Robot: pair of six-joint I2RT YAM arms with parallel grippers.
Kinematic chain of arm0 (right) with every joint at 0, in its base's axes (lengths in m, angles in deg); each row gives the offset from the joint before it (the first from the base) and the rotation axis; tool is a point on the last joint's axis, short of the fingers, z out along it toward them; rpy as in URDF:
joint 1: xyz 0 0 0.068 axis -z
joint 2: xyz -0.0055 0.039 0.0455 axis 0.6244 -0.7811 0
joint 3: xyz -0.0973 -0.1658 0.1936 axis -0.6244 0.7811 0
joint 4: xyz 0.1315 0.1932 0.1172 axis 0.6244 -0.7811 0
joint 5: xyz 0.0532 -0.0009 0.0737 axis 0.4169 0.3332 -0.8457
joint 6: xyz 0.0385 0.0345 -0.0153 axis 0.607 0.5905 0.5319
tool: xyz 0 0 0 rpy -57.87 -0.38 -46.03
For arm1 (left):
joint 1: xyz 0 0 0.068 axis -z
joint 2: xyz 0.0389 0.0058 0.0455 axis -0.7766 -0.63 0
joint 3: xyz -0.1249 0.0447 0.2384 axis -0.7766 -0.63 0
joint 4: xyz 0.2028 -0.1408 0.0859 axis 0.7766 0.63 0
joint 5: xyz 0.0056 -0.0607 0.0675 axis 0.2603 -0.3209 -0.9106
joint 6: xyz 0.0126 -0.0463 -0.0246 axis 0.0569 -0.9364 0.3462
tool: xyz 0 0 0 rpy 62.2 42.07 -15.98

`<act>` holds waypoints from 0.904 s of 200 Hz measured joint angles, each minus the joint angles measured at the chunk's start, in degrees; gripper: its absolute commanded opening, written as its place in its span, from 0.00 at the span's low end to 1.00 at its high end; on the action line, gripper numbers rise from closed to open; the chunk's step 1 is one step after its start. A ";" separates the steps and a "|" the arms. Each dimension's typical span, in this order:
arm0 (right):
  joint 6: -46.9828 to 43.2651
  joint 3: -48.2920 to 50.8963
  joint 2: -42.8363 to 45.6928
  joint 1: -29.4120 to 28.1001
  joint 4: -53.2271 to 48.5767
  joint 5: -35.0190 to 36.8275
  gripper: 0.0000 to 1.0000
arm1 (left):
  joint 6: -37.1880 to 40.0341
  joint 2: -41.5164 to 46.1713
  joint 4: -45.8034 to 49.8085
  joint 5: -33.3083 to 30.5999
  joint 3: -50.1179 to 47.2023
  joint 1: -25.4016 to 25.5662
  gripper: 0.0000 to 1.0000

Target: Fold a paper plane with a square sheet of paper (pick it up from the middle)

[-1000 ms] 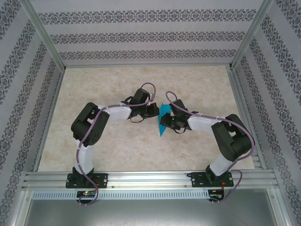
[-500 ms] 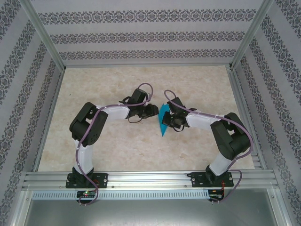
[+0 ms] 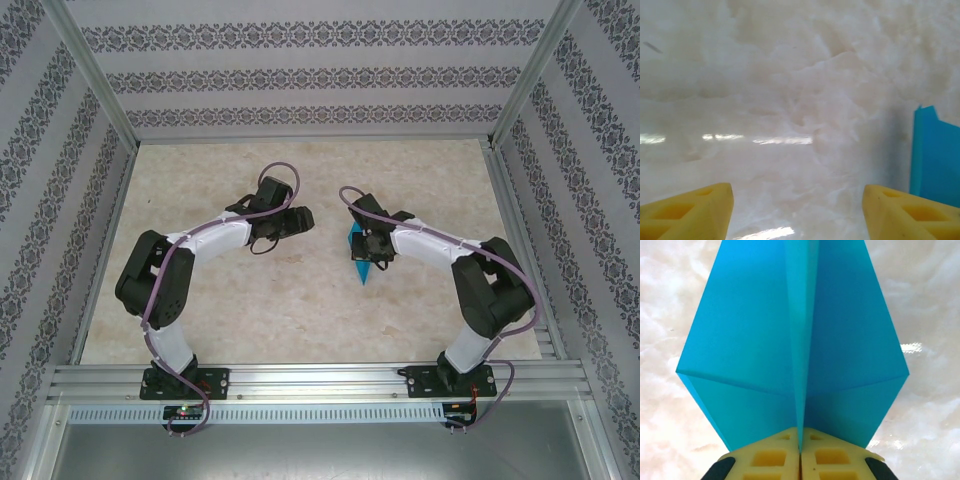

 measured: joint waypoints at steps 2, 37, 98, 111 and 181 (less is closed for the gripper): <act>0.00 -0.07 -0.13 -0.02 -0.04 0.07 0.10 | 0.00 0.00 0.24 -0.20 -0.09 -0.02 0.74; -0.04 -0.81 -2.89 -0.37 -0.72 1.27 0.12 | 0.63 0.00 2.62 -2.97 -1.05 -0.20 0.83; 1.53 -0.96 -4.87 -0.85 0.83 1.25 0.17 | 1.53 1.18 4.39 -6.60 -1.51 -0.20 0.95; 1.73 -0.96 -5.20 -0.85 1.33 1.25 0.16 | 1.81 1.79 4.44 -6.99 -1.75 -0.20 0.97; 3.02 -0.98 -6.54 -0.85 2.43 1.31 0.10 | 2.47 2.60 4.63 -7.65 -2.34 -0.42 1.00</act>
